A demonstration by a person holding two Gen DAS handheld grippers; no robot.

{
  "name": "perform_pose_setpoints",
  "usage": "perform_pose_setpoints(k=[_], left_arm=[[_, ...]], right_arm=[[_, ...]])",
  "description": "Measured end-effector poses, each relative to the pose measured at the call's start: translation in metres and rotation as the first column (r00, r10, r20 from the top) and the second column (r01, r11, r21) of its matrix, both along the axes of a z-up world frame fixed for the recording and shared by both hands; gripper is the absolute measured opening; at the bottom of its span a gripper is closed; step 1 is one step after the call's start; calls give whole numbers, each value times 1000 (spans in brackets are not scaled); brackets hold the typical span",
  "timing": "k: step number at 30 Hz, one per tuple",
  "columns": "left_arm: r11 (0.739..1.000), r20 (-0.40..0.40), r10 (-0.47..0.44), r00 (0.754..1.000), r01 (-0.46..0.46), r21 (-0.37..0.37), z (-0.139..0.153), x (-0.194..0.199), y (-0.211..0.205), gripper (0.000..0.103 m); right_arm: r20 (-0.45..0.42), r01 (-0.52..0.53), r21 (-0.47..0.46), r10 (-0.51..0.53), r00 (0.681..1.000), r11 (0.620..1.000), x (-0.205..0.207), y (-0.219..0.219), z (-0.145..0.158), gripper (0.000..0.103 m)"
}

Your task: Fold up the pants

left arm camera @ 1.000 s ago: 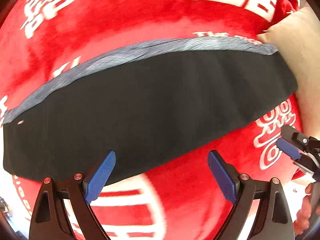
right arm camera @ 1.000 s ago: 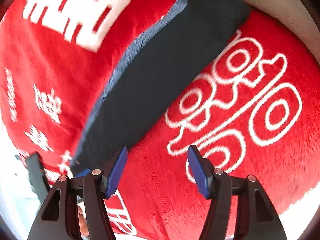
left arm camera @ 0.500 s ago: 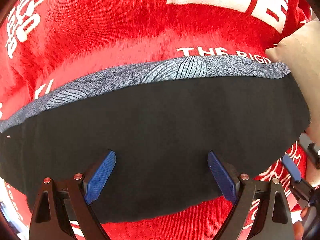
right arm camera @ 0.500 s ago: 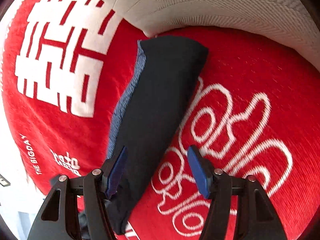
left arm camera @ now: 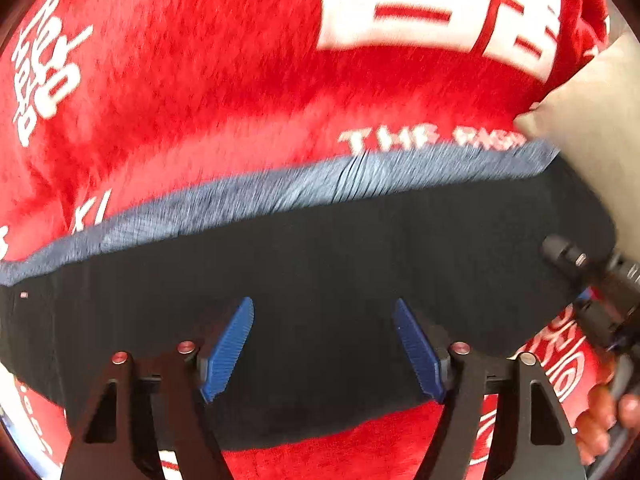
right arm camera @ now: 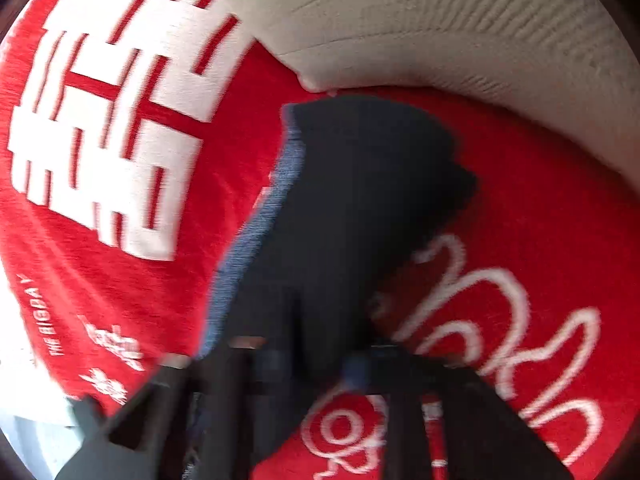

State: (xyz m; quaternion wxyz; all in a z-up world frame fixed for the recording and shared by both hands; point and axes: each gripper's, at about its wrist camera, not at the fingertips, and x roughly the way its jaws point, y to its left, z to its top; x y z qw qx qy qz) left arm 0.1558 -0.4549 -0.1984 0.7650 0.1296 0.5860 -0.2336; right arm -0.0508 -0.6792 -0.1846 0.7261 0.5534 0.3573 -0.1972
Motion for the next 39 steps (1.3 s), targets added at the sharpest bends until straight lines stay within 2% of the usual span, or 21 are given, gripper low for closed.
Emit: perform_pose_setpoints(k=[1, 4, 7, 9, 11, 15, 18, 21, 24, 26, 31, 34, 37, 39], left_arm=[[1000, 11, -6, 1000, 7, -18, 5, 3, -5, 75], [999, 9, -24, 1000, 24, -28, 4, 6, -13, 75], [999, -40, -40, 998, 41, 7, -26, -3, -17, 76], [999, 41, -46, 998, 47, -25, -29, -14, -15, 76], [999, 48, -42, 998, 43, -23, -29, -15, -15, 76], [998, 46, -47, 998, 48, -32, -28, -14, -15, 76], [997, 49, -55, 997, 57, -41, -28, -15, -14, 76], [995, 25, -69, 997, 70, -66, -24, -11, -2, 76], [992, -41, -62, 997, 57, -113, -10, -1, 19, 74], [991, -31, -32, 999, 28, -134, 4, 5, 43, 74], [995, -6, 32, 999, -32, -91, 18, 26, 123, 74], [995, 3, 91, 996, -91, -42, 16, 37, 176, 74], [985, -2, 175, 985, -175, 5, 7, 47, 231, 74], [976, -6, 218, 976, -217, 27, 1, 45, 257, 74]], right_arm=[[-1, -13, -4, 13, 1000, 1000, 0, 0, 2, 14], [-15, -75, -97, 74, 997, 992, 7, 7, 24, 14], [-16, -121, -178, 120, 993, 977, 17, 17, 43, 13], [-29, -159, -211, 156, 987, 964, 22, 23, 49, 13], [-52, -208, -280, 201, 978, 937, 29, 32, 61, 13], [-80, -271, -360, 260, 962, 893, 39, 48, 80, 12], [-104, -332, -421, 318, 942, 844, 49, 66, 97, 12], [-151, -411, -494, 389, 909, 766, 60, 92, 113, 12], [-204, -469, -553, 434, 878, 689, 70, 117, 126, 12], [-237, -503, -584, 459, 856, 637, 77, 137, 136, 12], [-318, -574, -632, 500, 805, 522, 95, 189, 141, 12], [-392, -634, -644, 528, 753, 427, 111, 231, 132, 12], [-476, -700, -637, 550, 687, 323, 127, 278, 113, 13], [-546, -753, -610, 558, 625, 247, 137, 314, 88, 13]])
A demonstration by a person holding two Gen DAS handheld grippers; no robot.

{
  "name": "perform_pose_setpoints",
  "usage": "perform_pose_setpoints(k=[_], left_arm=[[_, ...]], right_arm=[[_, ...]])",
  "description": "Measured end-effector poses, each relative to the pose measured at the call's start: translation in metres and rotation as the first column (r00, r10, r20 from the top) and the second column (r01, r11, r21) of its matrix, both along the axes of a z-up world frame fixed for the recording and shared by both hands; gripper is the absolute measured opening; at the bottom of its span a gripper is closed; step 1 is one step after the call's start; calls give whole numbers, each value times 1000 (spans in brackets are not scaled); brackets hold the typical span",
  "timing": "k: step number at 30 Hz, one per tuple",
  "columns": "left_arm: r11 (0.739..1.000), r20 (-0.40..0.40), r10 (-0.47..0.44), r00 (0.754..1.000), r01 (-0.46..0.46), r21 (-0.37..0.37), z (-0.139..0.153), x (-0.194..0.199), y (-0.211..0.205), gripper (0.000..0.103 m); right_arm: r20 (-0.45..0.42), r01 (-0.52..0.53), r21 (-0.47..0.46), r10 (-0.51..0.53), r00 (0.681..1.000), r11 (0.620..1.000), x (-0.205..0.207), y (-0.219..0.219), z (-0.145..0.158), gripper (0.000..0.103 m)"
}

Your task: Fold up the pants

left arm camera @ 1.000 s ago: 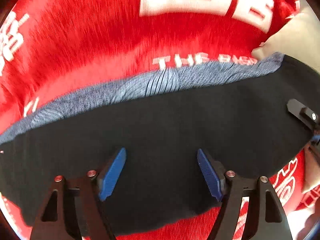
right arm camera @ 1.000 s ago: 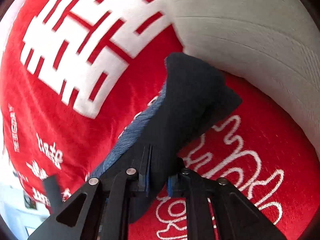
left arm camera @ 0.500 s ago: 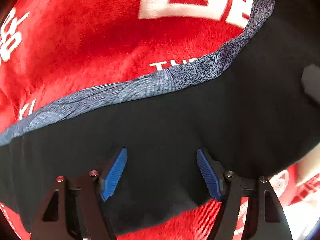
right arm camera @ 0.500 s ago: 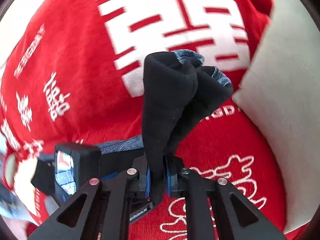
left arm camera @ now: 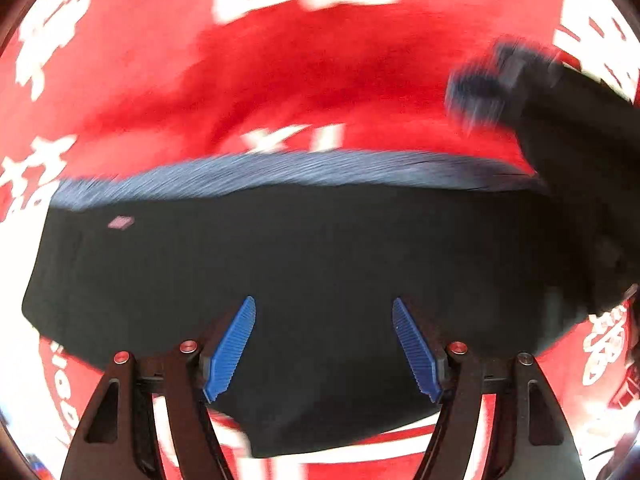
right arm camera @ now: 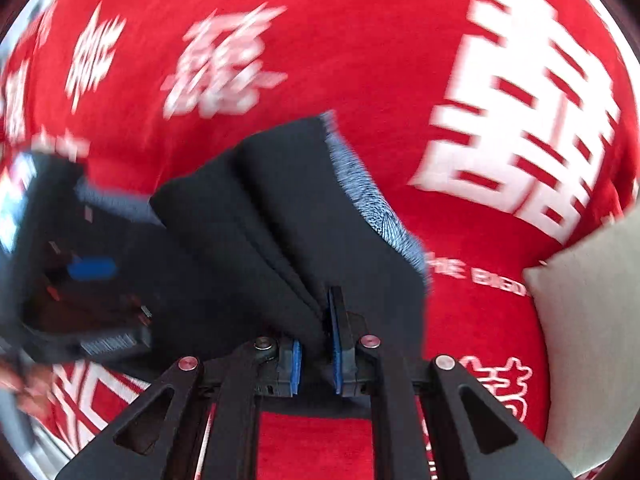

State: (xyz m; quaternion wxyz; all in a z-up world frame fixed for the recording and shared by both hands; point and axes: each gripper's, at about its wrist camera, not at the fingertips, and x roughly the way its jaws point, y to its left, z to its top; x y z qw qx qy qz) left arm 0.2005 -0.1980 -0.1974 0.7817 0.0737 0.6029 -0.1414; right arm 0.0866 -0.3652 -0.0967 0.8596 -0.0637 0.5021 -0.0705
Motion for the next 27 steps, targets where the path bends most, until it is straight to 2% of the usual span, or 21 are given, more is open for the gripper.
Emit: perform_pose_setpoints(k=[4, 7, 10, 15, 18, 19, 21, 24, 27], left_arm=[[997, -34, 81, 996, -81, 13, -11, 2, 49, 74], [997, -35, 81, 996, -82, -11, -10, 1, 68, 74], [998, -27, 66, 997, -67, -23, -6, 1, 74, 74], [996, -30, 23, 999, -26, -88, 17, 10, 64, 75], [992, -27, -37, 999, 33, -122, 27, 15, 50, 79], [989, -28, -64, 998, 60, -132, 31, 13, 44, 79], [981, -31, -121, 992, 114, -154, 36, 11, 29, 79], [966, -51, -185, 981, 172, -193, 38, 6, 8, 79], [953, -70, -229, 971, 209, -221, 39, 2, -10, 79]], right_arm=[[-110, -97, -108, 85, 990, 989, 8, 55, -53, 15], [-153, -142, -232, 108, 982, 962, 5, 82, -80, 19], [-160, -173, -336, 125, 979, 926, -2, 97, -90, 20], [-177, -223, -361, 169, 970, 906, -14, 103, -84, 22], [-172, -215, -288, 171, 970, 933, -21, 96, -68, 33], [-160, -193, -233, 158, 974, 953, -24, 89, -58, 46], [-131, -133, -139, 115, 985, 981, -26, 75, -43, 58], [-85, 8, 59, -3, 996, 998, -33, 41, -18, 59], [-107, 140, 216, -119, 987, 966, -39, 8, -11, 59]])
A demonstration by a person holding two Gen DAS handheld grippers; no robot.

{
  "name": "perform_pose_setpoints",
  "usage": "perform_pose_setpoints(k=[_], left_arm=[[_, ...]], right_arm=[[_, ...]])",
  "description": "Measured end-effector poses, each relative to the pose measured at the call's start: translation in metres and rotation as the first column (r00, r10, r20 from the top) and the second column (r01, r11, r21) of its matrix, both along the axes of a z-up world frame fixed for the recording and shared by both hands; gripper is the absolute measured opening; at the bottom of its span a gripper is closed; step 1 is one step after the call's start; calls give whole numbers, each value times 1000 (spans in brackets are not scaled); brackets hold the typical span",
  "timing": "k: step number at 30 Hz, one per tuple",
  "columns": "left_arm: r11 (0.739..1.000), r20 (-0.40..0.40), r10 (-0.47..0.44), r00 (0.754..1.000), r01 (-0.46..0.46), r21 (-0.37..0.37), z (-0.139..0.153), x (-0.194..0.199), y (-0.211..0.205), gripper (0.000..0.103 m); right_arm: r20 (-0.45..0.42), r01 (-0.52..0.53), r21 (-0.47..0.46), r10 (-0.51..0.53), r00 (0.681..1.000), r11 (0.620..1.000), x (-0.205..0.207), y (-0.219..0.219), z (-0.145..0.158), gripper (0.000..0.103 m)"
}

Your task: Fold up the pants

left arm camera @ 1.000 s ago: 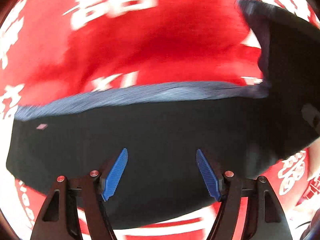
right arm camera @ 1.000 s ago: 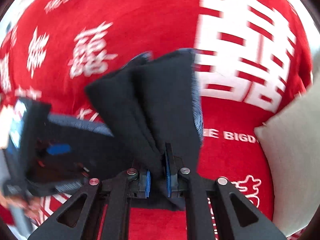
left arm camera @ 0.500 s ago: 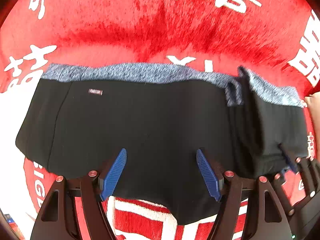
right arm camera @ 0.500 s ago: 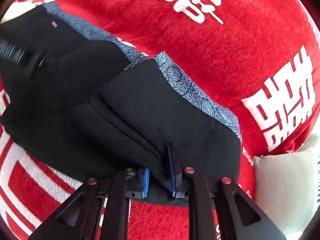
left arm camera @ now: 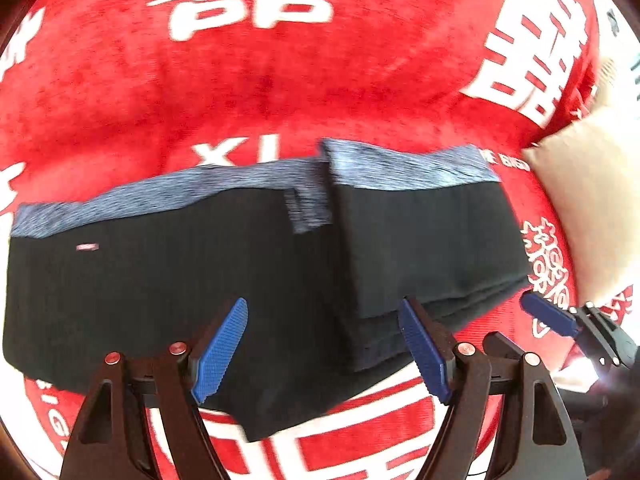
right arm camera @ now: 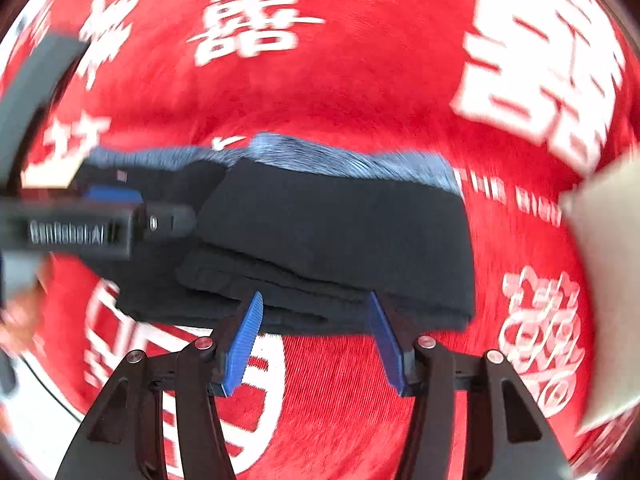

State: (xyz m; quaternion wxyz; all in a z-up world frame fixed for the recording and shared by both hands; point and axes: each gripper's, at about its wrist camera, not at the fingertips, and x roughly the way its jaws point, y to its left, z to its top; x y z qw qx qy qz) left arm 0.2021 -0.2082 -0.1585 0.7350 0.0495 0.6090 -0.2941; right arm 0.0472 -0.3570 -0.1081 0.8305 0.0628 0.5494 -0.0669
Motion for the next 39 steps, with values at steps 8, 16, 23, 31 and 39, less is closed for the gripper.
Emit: perform_pose_setpoints(k=[8, 16, 23, 31, 39], left_arm=[[999, -72, -21, 997, 19, -33, -11, 1, -25, 69], [1000, -131, 2, 991, -4, -19, -23, 5, -32, 45], [1000, -94, -8, 996, 6, -22, -8, 2, -28, 17], [999, -68, -49, 996, 49, -3, 5, -15, -12, 5], [999, -119, 12, 993, -8, 40, -32, -29, 0, 5]], right_arm=[[-48, 149, 157, -143, 989, 976, -23, -38, -15, 58], [-55, 192, 204, -185, 981, 960, -35, -52, -20, 47], [-60, 211, 217, -203, 977, 953, -40, -59, -22, 40], [-62, 231, 216, -223, 973, 949, -46, -66, -14, 40], [-79, 242, 236, -230, 970, 941, -43, -74, -18, 40]])
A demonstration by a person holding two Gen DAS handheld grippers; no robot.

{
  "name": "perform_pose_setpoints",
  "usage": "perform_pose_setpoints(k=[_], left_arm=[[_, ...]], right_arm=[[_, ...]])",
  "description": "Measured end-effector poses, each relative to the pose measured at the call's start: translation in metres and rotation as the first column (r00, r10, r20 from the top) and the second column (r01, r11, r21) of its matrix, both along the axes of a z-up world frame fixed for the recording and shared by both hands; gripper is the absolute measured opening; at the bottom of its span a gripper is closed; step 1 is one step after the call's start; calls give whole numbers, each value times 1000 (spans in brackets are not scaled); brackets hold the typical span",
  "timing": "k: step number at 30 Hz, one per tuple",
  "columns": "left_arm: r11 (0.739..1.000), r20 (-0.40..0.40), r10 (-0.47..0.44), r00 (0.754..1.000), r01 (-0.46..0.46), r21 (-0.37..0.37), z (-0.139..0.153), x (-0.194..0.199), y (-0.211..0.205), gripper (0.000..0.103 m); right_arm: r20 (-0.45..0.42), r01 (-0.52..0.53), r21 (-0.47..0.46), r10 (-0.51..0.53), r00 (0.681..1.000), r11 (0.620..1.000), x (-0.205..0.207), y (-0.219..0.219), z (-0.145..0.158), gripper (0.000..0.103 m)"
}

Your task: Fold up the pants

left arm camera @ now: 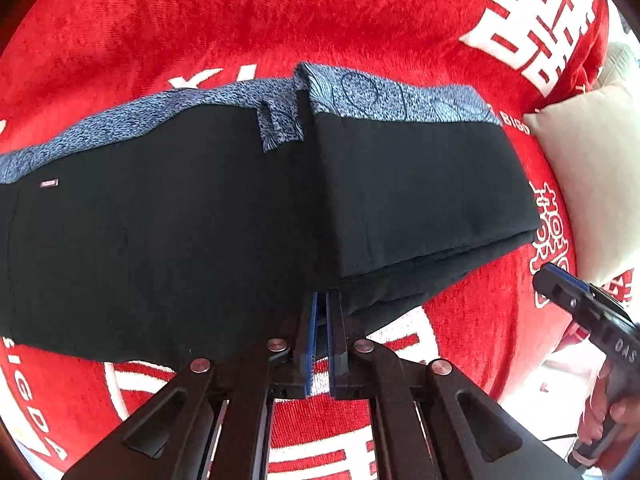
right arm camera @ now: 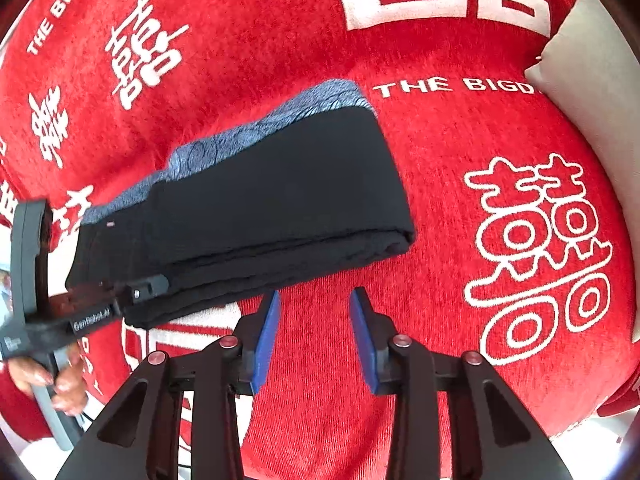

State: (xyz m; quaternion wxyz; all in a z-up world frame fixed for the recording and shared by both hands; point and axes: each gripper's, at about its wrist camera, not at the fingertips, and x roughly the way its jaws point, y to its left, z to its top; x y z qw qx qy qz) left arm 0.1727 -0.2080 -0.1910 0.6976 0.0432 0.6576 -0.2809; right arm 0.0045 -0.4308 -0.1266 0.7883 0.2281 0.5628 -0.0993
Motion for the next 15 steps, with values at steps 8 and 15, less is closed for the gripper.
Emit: perform_pose_setpoints(k=[8, 15], left_arm=[[998, 34, 52, 998, -53, 35, 13, 13, 15, 7], [992, 89, 119, 989, -122, 22, 19, 19, 33, 78]], right_arm=[[83, -64, 75, 58, 995, 995, 51, -1, 14, 51], [57, -388, -312, 425, 904, 867, 66, 100, 16, 53]])
